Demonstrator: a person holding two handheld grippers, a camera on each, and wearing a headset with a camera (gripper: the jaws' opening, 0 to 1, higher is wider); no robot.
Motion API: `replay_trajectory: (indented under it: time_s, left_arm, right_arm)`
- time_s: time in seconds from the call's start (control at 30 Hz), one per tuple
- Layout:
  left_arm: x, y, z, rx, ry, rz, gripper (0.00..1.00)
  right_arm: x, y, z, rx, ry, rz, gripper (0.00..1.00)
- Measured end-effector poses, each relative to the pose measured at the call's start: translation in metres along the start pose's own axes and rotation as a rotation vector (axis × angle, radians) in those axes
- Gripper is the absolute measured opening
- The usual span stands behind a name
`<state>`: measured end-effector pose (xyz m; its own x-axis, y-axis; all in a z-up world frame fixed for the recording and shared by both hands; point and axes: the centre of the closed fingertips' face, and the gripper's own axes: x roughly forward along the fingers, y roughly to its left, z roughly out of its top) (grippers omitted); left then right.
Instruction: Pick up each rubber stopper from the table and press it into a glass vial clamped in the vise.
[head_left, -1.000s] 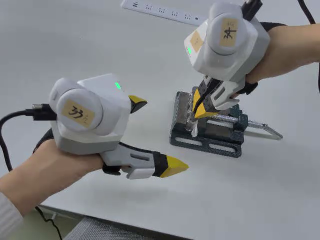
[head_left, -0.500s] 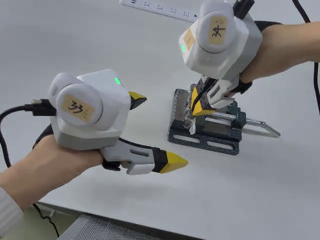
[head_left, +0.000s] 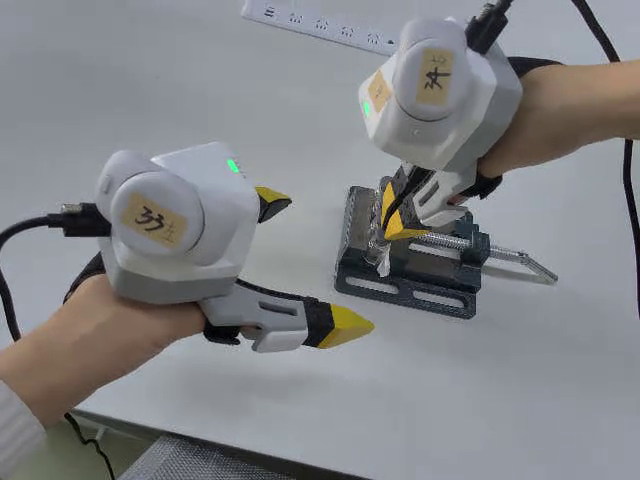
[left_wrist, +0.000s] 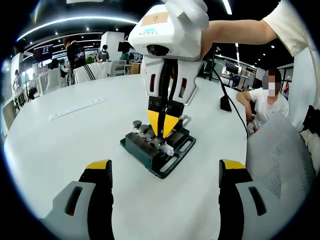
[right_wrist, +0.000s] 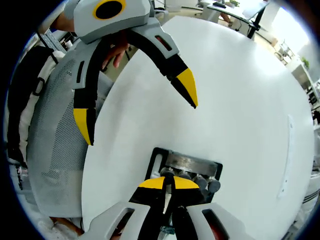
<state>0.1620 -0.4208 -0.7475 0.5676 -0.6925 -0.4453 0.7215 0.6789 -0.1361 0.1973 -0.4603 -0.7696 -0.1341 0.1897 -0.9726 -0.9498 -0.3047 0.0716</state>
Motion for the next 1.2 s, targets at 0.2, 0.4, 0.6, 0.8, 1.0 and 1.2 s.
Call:
replay_trajectory:
  time_s: [0.2, 0.4, 0.6, 0.8, 1.0, 1.2]
  left_arm:
    - [-0.0008, 0.0022, -0.0009, 0.001, 0.002, 0.003, 0.86]
    - [-0.0004, 0.0003, -0.0026, -0.001, 0.007, -0.004, 0.86]
    - [0.0004, 0.0003, -0.0033, -0.002, 0.009, -0.006, 0.86]
    - [0.0002, 0.0014, -0.0049, -0.008, 0.01, 0.0, 0.86]
    - [0.001, 0.0012, -0.0059, -0.014, 0.011, -0.001, 0.85]
    - [0.002, 0.0015, -0.0049, -0.012, 0.01, -0.001, 0.85]
  right_arm:
    - [-0.0013, 0.003, -0.0016, -0.012, 0.003, -0.01, 0.0]
    - [-0.0021, 0.0011, 0.0, -0.001, -0.007, -0.004, 0.0]
    - [-0.0026, 0.0033, 0.003, 0.001, -0.018, 0.007, 0.0]
    - [-0.0017, 0.0047, 0.0013, 0.023, -0.009, -0.002, 0.0]
    - [-0.0012, 0.0066, 0.0032, 0.02, 0.011, -0.008, 0.0]
    - [0.0004, 0.0082, 0.0038, -0.006, 0.045, -0.027, 0.0]
